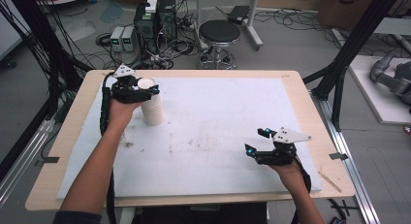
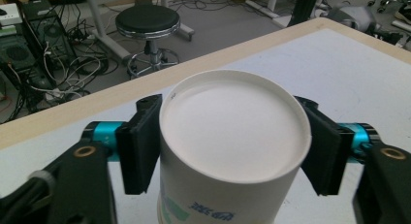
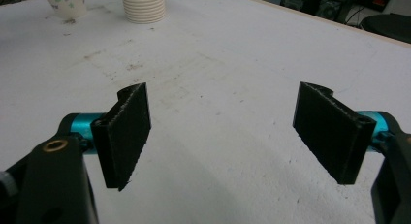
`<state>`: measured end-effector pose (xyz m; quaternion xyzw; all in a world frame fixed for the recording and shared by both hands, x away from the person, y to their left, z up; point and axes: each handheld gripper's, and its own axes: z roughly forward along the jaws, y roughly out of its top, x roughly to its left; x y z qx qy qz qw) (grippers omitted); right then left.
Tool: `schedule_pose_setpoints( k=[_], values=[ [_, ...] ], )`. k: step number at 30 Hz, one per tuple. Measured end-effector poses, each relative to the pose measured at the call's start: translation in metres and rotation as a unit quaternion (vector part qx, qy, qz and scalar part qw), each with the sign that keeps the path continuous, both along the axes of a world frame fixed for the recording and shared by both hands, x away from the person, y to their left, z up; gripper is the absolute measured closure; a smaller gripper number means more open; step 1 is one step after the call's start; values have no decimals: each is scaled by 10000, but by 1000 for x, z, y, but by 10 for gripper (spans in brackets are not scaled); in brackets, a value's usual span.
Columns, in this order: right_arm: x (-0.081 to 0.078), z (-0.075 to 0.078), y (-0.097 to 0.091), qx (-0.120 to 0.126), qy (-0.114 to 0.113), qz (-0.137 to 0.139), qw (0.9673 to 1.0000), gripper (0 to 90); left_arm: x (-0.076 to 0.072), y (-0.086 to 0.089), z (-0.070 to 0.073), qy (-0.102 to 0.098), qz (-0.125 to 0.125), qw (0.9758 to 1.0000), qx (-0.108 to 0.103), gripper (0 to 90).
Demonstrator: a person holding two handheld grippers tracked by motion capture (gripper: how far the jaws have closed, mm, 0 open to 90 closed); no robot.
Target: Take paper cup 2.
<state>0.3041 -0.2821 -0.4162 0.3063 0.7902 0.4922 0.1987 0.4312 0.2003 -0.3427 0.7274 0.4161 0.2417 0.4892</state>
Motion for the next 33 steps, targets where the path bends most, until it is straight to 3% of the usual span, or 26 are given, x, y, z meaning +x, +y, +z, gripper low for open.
schedule_pose_setpoints(
  k=[9, 11, 21, 24, 31, 33],
  values=[
    [-1, 0, 1, 13, 30, -9, 10000, 219, -4, -2, 11, -235, -19, 9997, -19, 332],
    [0, 1, 1, 0, 12, -9, 10000, 219, -7, -2, 17, -358, -27, 9993, -116, 334],
    [0, 1, 2, 30, 26, 1, 10000, 218, -16, -7, 53, -739, -15, 9972, -145, 343],
    [-1, 2, 1, 20, 5, -1, 10000, 219, -19, -7, 64, -881, -7, 9957, -300, 346],
    [0, 2, 0, 38, -15, -7, 10000, 218, -33, -15, 82, -1235, -19, 9917, -365, 351],
    [-1, 2, 1, 38, 0, -11, 10000, 219, -39, -19, 85, -1295, -137, 9906, -427, 354]
  ],
)
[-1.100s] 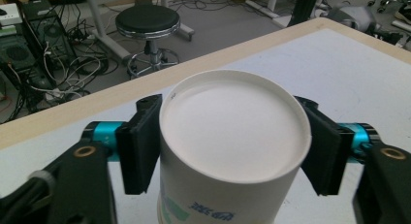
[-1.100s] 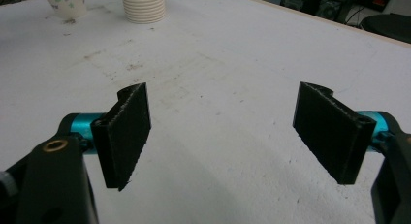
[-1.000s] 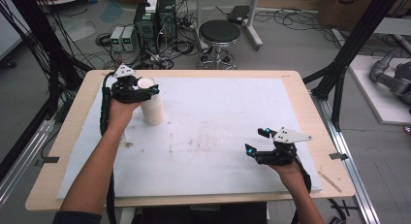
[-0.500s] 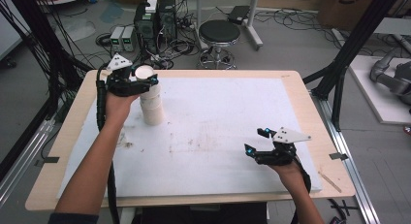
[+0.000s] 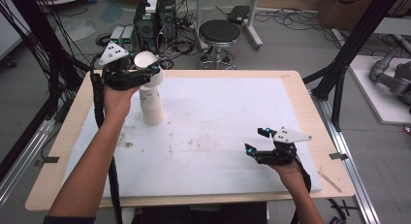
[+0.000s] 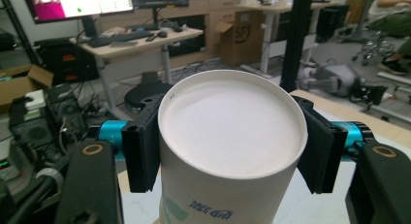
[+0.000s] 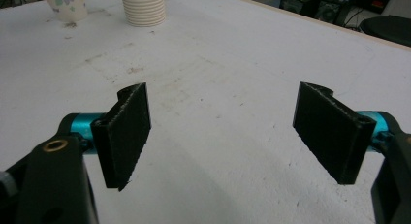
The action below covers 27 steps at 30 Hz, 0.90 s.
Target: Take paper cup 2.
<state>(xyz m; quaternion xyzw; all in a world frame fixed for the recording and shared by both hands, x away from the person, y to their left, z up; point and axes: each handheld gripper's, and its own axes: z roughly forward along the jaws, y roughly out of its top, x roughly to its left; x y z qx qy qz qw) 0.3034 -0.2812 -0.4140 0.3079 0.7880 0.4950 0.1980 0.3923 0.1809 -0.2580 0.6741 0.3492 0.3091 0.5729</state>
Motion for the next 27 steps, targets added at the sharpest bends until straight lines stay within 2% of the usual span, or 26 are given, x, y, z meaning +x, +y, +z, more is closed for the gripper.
schedule_pose_setpoints(
  k=[5, 13, 17, 19, 24, 27],
  values=[
    [-1, 0, 1, -5, 2, 25, 10000, 219, -14, -13, -1, -44, -489, 9986, -172, 357],
    [-1, 1, 0, 23, 12, 21, 10000, 219, -26, -25, -18, 134, -1047, 9935, -415, 358],
    [-1, 1, 1, 14, 6, 44, 10000, 219, -32, -30, -32, 183, -1320, 9902, -419, 357],
    [-1, 1, 1, 14, 12, 42, 10000, 218, -35, -32, -38, 192, -1410, 9887, -465, 357],
    [0, 0, 2, 14, 21, 54, 10000, 219, -40, -38, -53, 277, -1611, 9859, -369, 357],
    [0, 0, 3, 1, 17, 76, 10000, 218, -42, -40, -59, 308, -1703, 9841, -412, 357]
  ],
)
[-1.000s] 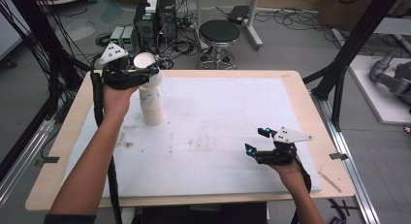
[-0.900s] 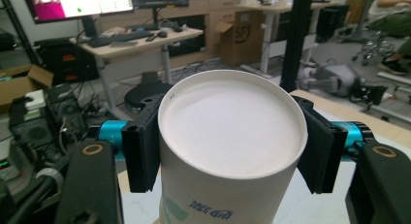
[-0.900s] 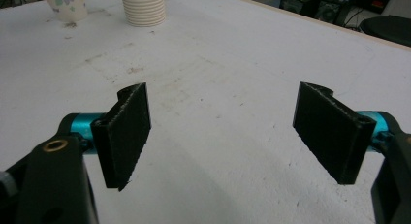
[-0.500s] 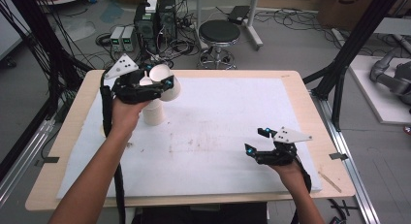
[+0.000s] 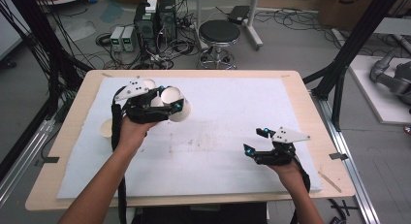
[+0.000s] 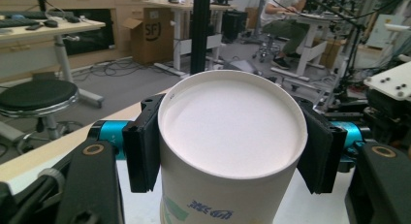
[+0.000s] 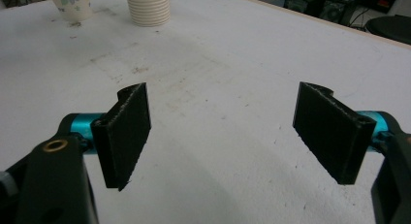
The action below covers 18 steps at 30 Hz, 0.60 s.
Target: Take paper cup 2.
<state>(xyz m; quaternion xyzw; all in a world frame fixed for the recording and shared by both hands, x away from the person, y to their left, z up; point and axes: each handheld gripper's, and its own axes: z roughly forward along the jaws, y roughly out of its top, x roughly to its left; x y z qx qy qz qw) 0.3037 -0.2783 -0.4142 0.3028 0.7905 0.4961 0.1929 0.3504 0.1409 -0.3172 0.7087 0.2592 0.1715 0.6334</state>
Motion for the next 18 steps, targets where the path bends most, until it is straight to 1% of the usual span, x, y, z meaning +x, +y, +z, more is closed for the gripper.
schedule_pose_setpoints(
  k=[5, 6, 8, 14, 16, 18],
  values=[
    [1, -1, 2, -7, 26, 32, 10000, 218, -3, -1, -11, 36, -85, 10000, -21, 356],
    [2, -1, 3, 3, 31, 41, 10000, 218, -3, -1, -14, 56, -131, 9999, -61, 355],
    [2, -2, 3, -13, 38, 46, 10000, 219, -4, 0, -19, 61, -166, 9998, -70, 355],
    [4, -2, 6, 9, 57, 110, 9999, 218, -9, 0, -32, 148, -191, 9997, -63, 354],
    [4, -1, 8, 32, 52, 137, 9999, 218, -11, -1, -35, 170, -199, 9997, -8, 354],
    [4, -1, 8, 33, 53, 159, 9999, 218, -13, -2, -38, 196, -212, 9996, -39, 354]
  ],
)
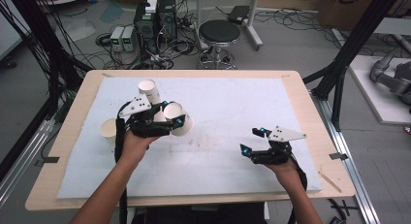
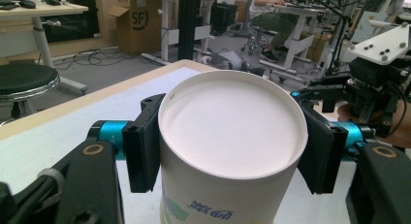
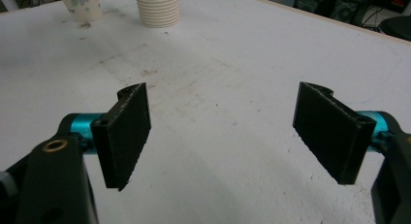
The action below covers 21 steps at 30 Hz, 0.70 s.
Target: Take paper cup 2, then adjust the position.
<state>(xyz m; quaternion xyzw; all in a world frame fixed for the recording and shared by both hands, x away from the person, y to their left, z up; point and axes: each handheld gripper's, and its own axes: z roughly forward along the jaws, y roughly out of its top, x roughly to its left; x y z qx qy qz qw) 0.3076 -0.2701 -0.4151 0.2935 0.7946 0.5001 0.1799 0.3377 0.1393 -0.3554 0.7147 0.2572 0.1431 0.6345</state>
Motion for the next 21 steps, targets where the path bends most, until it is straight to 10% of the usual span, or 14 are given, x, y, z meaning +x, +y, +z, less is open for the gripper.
schedule_pose_setpoints(
  k=[21],
  values=[
    [-4, 3, 1, 16, -32, 131, 9999, 205, -5, -4, -23, 211, -156, 9997, -31, 352]
  ],
)
